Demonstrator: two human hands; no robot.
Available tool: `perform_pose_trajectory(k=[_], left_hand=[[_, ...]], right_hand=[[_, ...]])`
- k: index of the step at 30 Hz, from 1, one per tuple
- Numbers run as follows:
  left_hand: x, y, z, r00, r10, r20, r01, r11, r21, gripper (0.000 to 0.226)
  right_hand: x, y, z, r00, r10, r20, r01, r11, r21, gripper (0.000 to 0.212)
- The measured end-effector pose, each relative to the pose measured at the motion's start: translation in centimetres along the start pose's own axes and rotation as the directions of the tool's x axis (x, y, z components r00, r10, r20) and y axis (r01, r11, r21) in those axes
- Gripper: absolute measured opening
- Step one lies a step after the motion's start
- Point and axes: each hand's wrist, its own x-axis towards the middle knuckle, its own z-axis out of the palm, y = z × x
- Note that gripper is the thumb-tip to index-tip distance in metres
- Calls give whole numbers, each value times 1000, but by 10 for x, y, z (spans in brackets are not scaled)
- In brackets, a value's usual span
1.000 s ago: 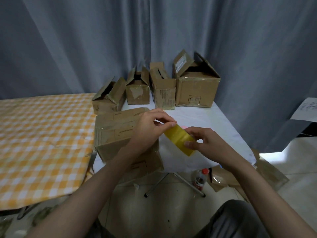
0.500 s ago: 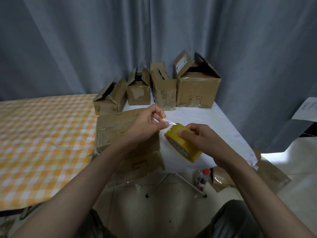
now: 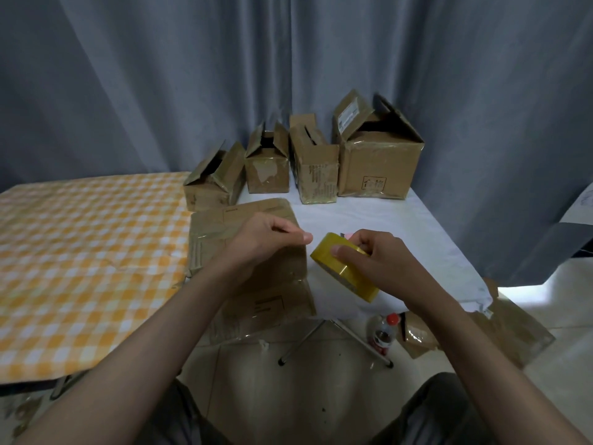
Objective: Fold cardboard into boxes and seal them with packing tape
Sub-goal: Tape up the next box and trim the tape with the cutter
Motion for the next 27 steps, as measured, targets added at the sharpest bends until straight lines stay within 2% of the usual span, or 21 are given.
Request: perform_pose_trajectory(k=[2, 4, 6, 8, 10, 13, 15, 18, 23, 27], left_hand=[[3, 5, -2, 1000, -6, 28, 7, 998, -56, 10], [9, 15, -4, 996, -36, 77, 44, 993, -113, 11], [19, 27, -11, 989, -87, 119, 97, 991, -87, 11], [32, 36, -23, 984, -119, 133, 111, 991, 71, 9], [44, 42, -33, 982, -127, 138, 95, 971, 217, 4], [62, 46, -35, 982, -99, 160, 48, 954, 296, 6], [77, 46, -39, 993, -39, 109, 5, 955, 298, 8], [103, 40, -58, 997, 58, -43, -40, 943, 331, 13], [133, 8, -55, 999, 51, -5, -43, 882, 469, 19], [143, -12, -47, 996, 85, -24, -63, 868, 492, 22]], right_hand=[[-1, 1, -1, 998, 53, 28, -54, 999, 9, 56], [-4, 1, -1, 993, 96, 65, -102, 989, 110, 66], [-6, 2, 0, 989, 114, 90, -134, 952, 273, 50], [-10, 5, 1, 986, 136, 91, -162, 886, 434, 28], [-12, 8, 3, 984, 153, 95, -180, 818, 547, 19], [-18, 0, 6, 994, 102, 45, -110, 845, 523, 19], [-21, -3, 9, 997, 76, 25, -78, 867, 491, 35], [-25, 13, 14, 990, 136, 22, -130, 869, 478, 23], [-39, 24, 33, 993, 91, 70, -115, 787, 606, 17], [-37, 16, 48, 998, 43, 51, -65, 786, 615, 15]])
